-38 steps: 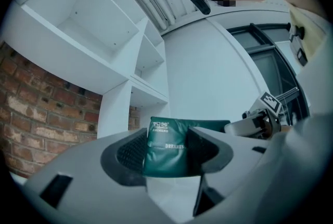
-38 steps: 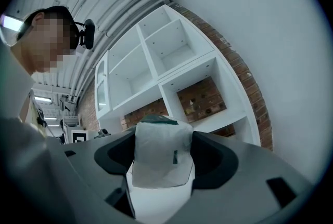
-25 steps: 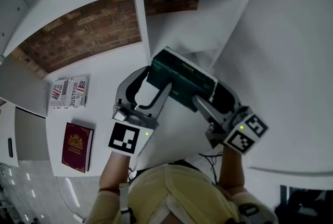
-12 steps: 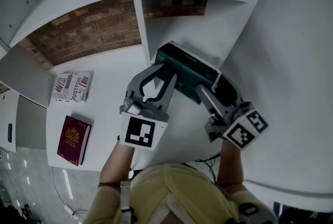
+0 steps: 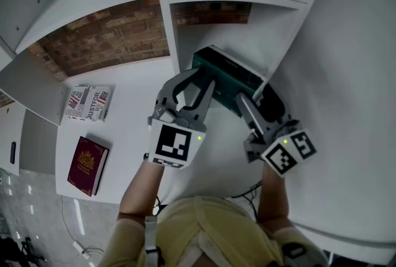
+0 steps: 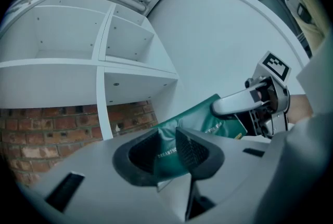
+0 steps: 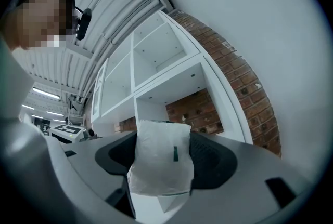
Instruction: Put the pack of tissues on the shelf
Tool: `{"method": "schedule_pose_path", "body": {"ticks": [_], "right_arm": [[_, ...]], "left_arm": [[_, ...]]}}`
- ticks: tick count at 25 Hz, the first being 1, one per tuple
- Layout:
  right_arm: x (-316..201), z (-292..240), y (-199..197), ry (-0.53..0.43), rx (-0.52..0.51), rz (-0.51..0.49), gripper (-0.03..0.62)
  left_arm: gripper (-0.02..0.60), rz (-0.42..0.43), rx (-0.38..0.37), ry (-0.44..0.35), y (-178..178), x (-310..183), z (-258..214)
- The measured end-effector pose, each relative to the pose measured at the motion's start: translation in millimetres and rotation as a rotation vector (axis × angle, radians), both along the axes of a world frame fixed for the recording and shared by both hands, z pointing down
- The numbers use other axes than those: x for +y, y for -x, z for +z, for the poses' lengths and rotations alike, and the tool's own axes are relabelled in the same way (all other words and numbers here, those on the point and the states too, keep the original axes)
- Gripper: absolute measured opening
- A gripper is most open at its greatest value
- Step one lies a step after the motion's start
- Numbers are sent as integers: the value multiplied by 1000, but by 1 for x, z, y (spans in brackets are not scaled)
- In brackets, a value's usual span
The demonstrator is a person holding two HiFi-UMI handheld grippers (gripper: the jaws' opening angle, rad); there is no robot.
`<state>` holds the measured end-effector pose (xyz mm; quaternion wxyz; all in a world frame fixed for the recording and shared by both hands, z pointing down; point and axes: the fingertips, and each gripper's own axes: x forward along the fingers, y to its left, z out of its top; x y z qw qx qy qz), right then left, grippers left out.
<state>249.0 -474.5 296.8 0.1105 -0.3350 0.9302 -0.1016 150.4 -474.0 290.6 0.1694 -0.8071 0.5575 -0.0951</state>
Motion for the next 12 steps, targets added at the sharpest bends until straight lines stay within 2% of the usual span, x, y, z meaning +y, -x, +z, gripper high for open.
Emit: {"method": "schedule_pose_path", "body": {"ticks": [5,12], "right_arm": [[-4,-1,4,-78,36,33,307],[-8,-1,15,-153,80,64,307]], "left_arm": [[94,-19,21,16,4,-8,3],[95,-38,-4,45,14,-13,13]]}}
